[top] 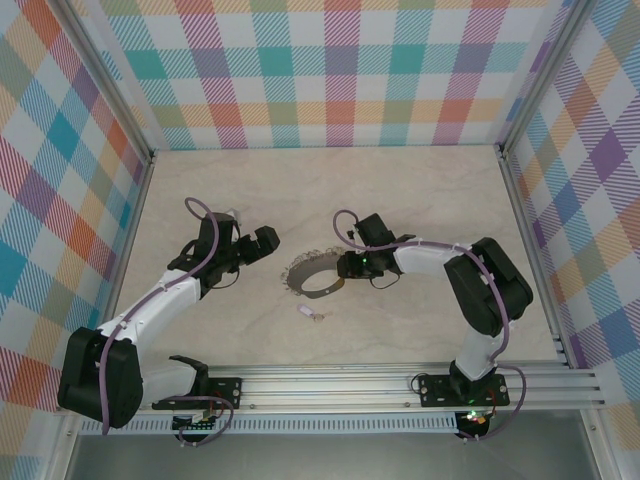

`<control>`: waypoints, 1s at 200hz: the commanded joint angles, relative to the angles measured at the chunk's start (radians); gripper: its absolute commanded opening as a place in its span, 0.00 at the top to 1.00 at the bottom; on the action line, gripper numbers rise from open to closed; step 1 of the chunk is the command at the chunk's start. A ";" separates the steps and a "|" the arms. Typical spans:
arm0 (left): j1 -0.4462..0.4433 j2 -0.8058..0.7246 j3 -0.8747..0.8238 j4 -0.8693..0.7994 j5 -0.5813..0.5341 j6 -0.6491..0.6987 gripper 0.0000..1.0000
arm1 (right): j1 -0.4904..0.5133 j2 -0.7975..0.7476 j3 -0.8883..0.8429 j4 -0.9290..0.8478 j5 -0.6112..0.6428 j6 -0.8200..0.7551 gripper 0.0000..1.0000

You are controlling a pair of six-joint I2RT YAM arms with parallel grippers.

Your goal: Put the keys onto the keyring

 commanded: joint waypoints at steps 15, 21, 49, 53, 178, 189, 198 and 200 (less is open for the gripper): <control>-0.013 0.002 0.028 0.006 0.017 0.017 0.00 | -0.002 -0.038 0.006 -0.068 0.025 -0.109 0.61; -0.013 0.003 0.028 0.006 0.017 0.016 0.00 | -0.002 -0.038 0.009 -0.071 0.024 -0.120 0.61; -0.013 0.010 0.031 0.009 0.019 0.017 0.00 | -0.001 -0.038 0.020 -0.080 0.020 -0.160 0.62; -0.013 0.010 0.029 0.009 0.019 0.016 0.00 | 0.000 -0.039 0.021 -0.080 0.022 -0.164 0.62; -0.013 0.037 0.029 0.025 0.019 0.016 0.00 | 0.003 0.004 0.064 -0.076 0.025 -0.171 0.73; -0.013 0.040 0.029 0.025 0.019 0.016 0.00 | 0.003 0.007 0.067 -0.078 0.024 -0.169 0.76; -0.014 0.042 0.029 0.027 0.019 0.016 0.00 | 0.003 0.010 0.069 -0.078 0.023 -0.170 0.76; -0.013 0.042 0.029 0.028 0.020 0.017 0.00 | 0.004 0.011 0.069 -0.077 0.023 -0.169 0.76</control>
